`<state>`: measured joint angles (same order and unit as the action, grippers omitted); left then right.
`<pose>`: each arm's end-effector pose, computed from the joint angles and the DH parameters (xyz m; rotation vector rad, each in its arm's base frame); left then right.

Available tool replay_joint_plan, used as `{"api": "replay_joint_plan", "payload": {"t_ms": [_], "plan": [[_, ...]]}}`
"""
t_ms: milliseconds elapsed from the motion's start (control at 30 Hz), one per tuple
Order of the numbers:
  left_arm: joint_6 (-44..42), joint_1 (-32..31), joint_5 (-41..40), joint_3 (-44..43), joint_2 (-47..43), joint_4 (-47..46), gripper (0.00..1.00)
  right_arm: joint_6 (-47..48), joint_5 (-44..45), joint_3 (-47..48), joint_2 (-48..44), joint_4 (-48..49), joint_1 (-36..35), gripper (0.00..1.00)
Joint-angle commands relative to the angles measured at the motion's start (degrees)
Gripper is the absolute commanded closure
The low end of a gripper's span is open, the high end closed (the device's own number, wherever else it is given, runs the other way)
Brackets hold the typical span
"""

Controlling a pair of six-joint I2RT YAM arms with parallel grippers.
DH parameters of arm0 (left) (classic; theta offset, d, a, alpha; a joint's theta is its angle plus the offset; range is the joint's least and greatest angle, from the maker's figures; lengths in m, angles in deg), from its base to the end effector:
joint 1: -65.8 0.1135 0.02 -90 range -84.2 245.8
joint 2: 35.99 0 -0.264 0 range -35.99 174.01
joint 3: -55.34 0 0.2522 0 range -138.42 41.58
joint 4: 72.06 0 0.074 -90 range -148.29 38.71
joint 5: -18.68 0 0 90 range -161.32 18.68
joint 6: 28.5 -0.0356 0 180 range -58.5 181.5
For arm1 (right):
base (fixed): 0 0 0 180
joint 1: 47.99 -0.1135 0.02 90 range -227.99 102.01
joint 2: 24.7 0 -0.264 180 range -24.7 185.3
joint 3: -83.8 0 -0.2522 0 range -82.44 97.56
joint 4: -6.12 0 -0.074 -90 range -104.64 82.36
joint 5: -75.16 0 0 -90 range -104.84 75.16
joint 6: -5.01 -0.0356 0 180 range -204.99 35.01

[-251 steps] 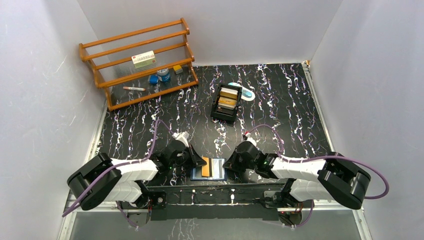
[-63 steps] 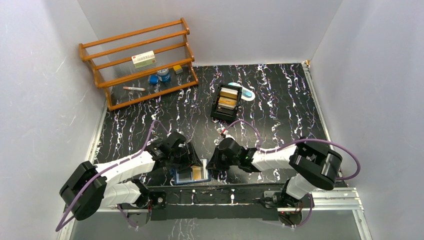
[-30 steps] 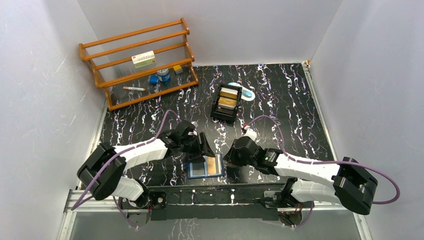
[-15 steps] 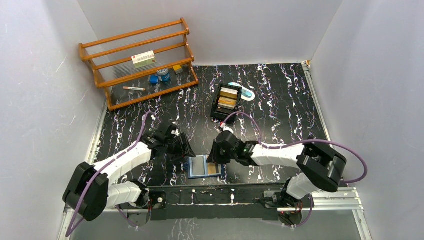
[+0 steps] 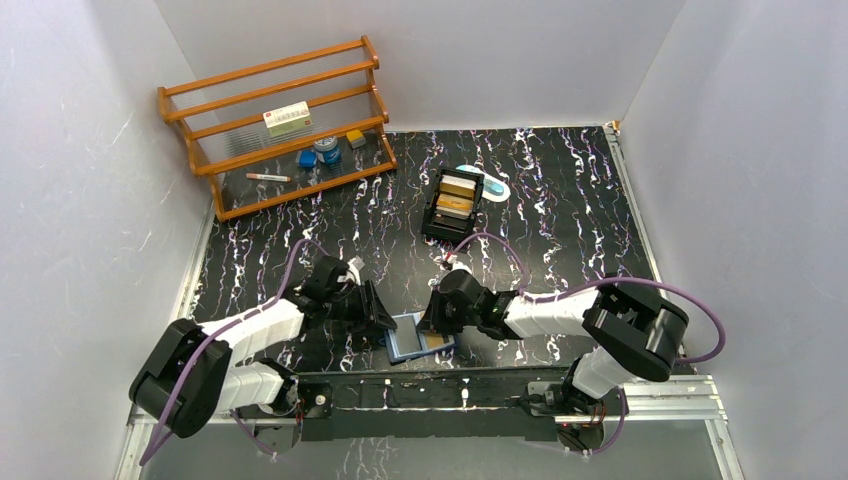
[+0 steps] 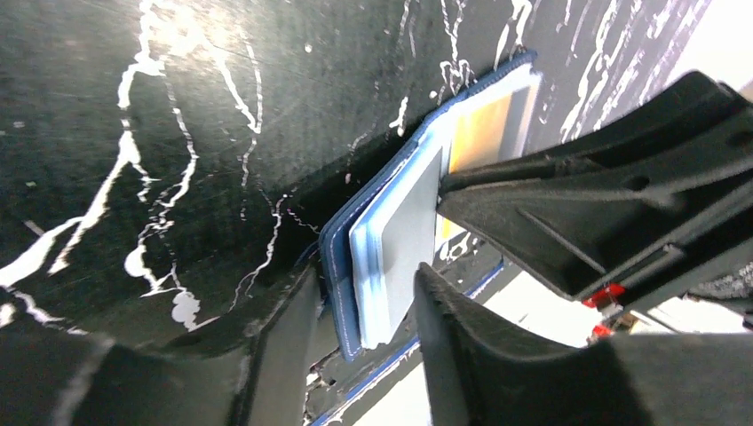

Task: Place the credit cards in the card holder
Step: Turn over the card slot in the card holder.

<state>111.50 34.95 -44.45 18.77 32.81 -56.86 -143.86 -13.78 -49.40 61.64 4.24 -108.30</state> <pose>0.1715 -0.1212 0.1472 -0.1965 2.6397 -1.1451 0.1392 0.2428 0.1439 -0.0212 2.5268 0.9717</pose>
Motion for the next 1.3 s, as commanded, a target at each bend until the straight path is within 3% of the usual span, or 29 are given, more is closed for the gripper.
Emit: {"api": "replay_joint_plan", "payload": {"t_ms": [0,567,733,1067,1167,1267], "plan": [[2.7,-0.1,7.5,2.5,-2.4,-11.1,0.63,-1.1,0.0,-2.6,0.5,1.0,0.5,0.77],[5.0,0.0,9.4,5.0,-1.8,-21.2,0.95,-2.5,-0.2,-4.0,-0.7,2.2,0.9,0.77],[5.5,-0.1,10.2,5.6,-1.9,-23.8,1.00,-2.8,-0.5,-4.3,-0.7,2.7,0.9,0.77],[6.9,-0.1,12.2,7.5,-3.2,-30.8,1.00,-3.3,-1.1,-4.4,-0.6,3.9,0.9,0.73],[5.5,-0.1,11.8,6.8,-2.8,-27.9,1.00,-2.8,-1.3,-3.6,-1.3,2.7,0.9,0.72],[1.3,-0.1,8.2,3.2,-4.8,-16.2,1.00,-1.2,-0.8,-0.9,-3.7,-1.7,0.9,0.69]]}}
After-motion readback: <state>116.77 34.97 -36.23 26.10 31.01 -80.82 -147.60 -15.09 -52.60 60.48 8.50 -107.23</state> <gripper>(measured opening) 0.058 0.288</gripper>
